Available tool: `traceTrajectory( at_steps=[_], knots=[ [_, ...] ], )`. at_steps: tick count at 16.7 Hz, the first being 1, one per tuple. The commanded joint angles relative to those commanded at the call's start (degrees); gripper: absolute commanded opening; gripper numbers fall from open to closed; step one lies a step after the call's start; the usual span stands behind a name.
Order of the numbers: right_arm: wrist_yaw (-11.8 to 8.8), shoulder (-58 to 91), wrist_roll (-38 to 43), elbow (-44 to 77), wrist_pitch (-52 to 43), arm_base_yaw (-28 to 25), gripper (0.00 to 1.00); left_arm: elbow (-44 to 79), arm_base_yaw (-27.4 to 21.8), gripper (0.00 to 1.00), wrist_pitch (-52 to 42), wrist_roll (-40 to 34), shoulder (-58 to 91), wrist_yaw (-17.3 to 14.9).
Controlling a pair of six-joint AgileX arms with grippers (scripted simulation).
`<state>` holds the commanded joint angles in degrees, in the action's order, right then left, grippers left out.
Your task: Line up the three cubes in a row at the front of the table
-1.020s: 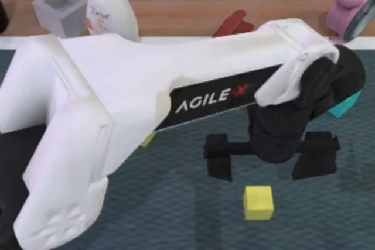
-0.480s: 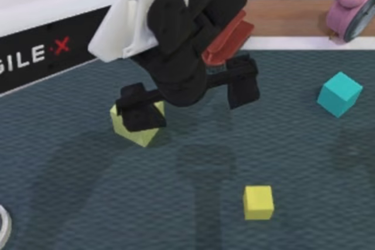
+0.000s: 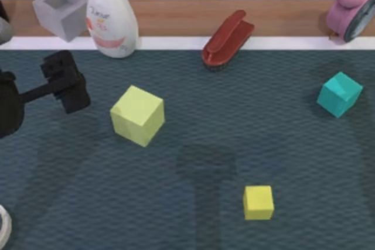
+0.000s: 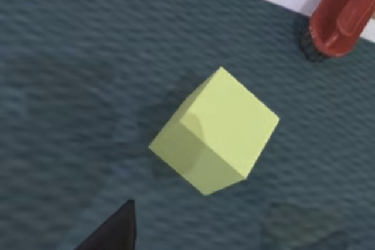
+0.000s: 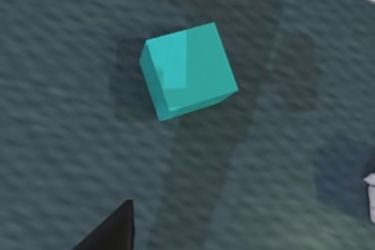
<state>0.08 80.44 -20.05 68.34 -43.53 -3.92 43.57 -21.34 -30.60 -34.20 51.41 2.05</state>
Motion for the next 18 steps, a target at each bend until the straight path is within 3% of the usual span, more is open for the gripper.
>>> traceTrajectory(
  at_steps=[4,9,13,18],
  knots=[
    [0.10,24.56,-5.75,19.60,-12.90,-1.03,1.00,-19.53,9.79,1.00,12.05,12.51,-21.87,-0.52],
    [0.18,44.82,-11.08,38.90,-24.01,-1.97,1.00,-36.59,18.74,1.00,24.51,26.80,-42.06,-1.46],
    [0.18,53.13,-13.30,47.33,-28.17,-2.36,1.00,-42.98,22.15,1.00,30.01,33.48,-50.66,-2.00],
    [0.19,53.94,-13.52,48.12,-28.55,-2.40,1.00,-43.57,22.49,1.00,30.60,34.20,-51.41,-2.05]
  ],
)
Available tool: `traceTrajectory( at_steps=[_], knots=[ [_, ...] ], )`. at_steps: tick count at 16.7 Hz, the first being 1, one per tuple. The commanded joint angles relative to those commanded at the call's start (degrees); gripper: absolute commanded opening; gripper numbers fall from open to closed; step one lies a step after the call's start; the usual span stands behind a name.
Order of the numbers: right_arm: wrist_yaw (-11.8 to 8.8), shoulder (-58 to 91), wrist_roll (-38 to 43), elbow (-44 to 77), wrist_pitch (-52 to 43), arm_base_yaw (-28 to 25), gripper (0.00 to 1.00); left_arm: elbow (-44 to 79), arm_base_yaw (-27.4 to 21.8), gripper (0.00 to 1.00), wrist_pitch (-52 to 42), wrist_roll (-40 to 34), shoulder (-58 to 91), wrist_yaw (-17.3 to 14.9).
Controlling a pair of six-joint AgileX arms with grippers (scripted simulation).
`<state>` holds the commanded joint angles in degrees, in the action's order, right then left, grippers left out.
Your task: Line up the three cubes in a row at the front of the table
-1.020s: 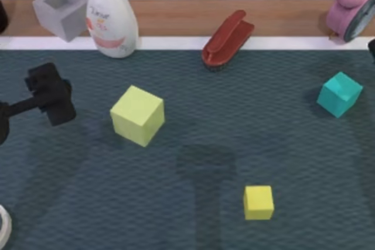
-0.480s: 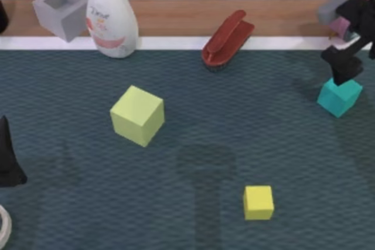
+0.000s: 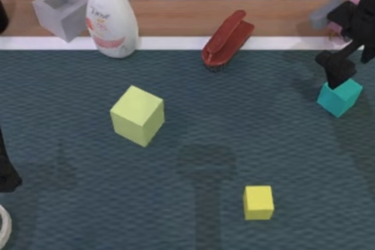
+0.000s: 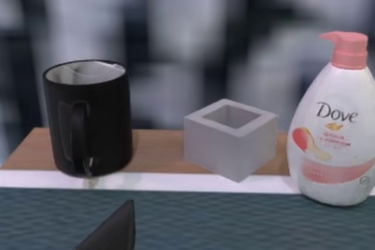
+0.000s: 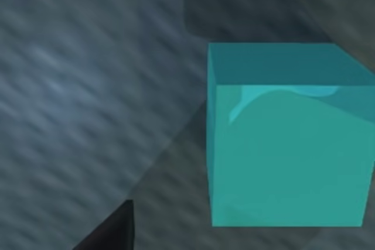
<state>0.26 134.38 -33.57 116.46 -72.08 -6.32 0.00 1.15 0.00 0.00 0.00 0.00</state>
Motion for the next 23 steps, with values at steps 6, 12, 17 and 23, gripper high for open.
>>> traceTrajectory(
  at_steps=[6,12,17,23],
  knots=[
    [0.02,1.86,-0.01,-4.88,6.75,0.04,1.00,0.00,0.00,1.00,0.00,0.00,0.00,0.00],
    [0.06,5.18,0.13,-11.70,16.89,-0.08,1.00,0.00,0.00,1.00,0.00,0.00,0.00,0.00],
    [0.06,5.18,0.13,-11.70,16.89,-0.08,0.85,0.00,0.00,1.00,0.00,0.00,0.00,0.00],
    [0.06,5.18,0.13,-11.70,16.89,-0.08,0.40,0.00,0.00,1.00,0.00,0.00,0.00,0.00]
  ],
)
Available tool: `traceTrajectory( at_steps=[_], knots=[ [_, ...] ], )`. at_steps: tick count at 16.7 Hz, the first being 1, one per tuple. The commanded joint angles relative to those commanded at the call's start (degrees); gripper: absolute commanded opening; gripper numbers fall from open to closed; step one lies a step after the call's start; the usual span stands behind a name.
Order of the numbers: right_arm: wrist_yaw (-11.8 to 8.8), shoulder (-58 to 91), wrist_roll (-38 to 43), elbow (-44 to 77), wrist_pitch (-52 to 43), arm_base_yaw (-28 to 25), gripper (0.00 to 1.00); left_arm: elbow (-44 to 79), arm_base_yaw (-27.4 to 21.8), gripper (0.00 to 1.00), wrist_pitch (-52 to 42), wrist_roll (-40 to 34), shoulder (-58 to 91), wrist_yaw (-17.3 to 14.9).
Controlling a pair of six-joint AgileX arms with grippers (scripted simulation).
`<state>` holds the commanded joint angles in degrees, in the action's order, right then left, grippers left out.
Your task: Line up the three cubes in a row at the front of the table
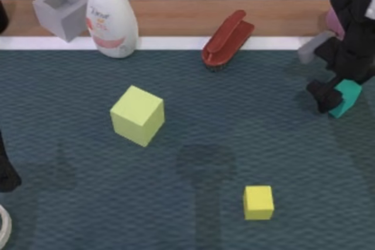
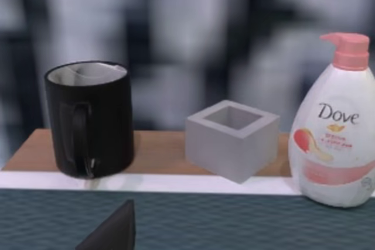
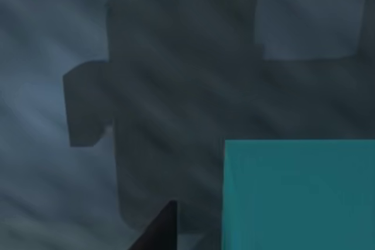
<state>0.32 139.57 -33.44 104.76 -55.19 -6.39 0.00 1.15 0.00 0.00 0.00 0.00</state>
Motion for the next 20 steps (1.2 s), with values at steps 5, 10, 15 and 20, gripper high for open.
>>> traceTrajectory(
  at_steps=[5,10,15,20],
  knots=[
    [0.00,0.00,0.00,0.00,0.00,0.00,0.02,0.00,0.00,1.00,0.00,0.00,0.00,0.00],
    [0.00,0.00,0.00,0.00,0.00,0.00,0.00,0.00,0.00,1.00,0.00,0.00,0.00,0.00],
    [-0.47,-1.40,0.39,0.23,-0.89,0.04,0.00,0.00,0.00,1.00,0.00,0.00,0.00,0.00],
    [-0.53,-3.62,0.31,5.72,-9.04,-0.24,0.00,0.00,0.00,1.00,0.00,0.00,0.00,0.00]
  ],
)
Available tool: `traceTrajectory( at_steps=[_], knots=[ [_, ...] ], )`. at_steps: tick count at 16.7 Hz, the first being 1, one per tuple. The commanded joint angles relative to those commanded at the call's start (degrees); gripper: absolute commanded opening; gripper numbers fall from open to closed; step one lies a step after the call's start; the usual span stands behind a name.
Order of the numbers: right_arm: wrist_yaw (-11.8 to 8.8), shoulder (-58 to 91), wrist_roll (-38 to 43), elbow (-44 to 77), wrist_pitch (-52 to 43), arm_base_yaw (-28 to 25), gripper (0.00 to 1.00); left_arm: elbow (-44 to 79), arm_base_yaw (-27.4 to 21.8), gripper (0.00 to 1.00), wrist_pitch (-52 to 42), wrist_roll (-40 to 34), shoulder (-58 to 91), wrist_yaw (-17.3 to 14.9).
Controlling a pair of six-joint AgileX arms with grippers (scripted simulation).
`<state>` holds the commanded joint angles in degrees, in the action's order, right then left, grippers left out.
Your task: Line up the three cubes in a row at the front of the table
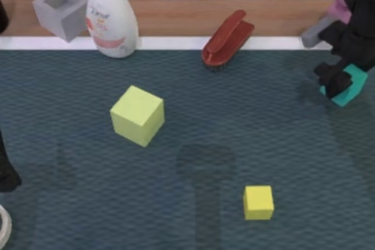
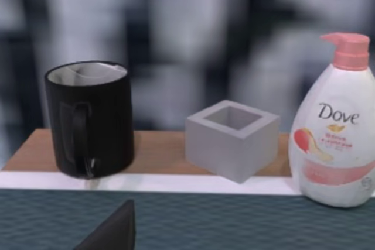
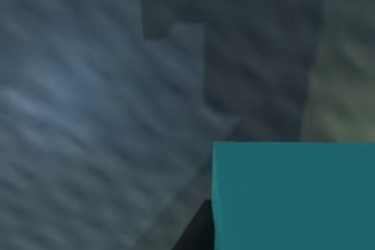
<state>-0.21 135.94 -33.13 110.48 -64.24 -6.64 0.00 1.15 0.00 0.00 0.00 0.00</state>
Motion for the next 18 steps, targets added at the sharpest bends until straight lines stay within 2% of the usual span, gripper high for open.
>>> traceTrajectory(
  at_steps=[3,10,13,18],
  knots=[
    [0.02,-1.64,0.01,3.04,-4.44,-0.17,0.00,0.00,0.00,1.00,0.00,0.00,0.00,0.00],
    [0.03,-2.01,1.95,2.74,-4.51,-1.12,0.00,0.00,0.00,1.00,0.00,0.00,0.00,0.00],
    [0.13,-3.54,9.11,0.70,-3.95,-5.15,0.00,0.00,0.00,1.00,0.00,0.00,0.00,0.00],
    [0.36,-8.24,29.76,-6.14,-2.39,-15.86,0.00,0.00,0.00,1.00,0.00,0.00,0.00,0.00]
  ],
)
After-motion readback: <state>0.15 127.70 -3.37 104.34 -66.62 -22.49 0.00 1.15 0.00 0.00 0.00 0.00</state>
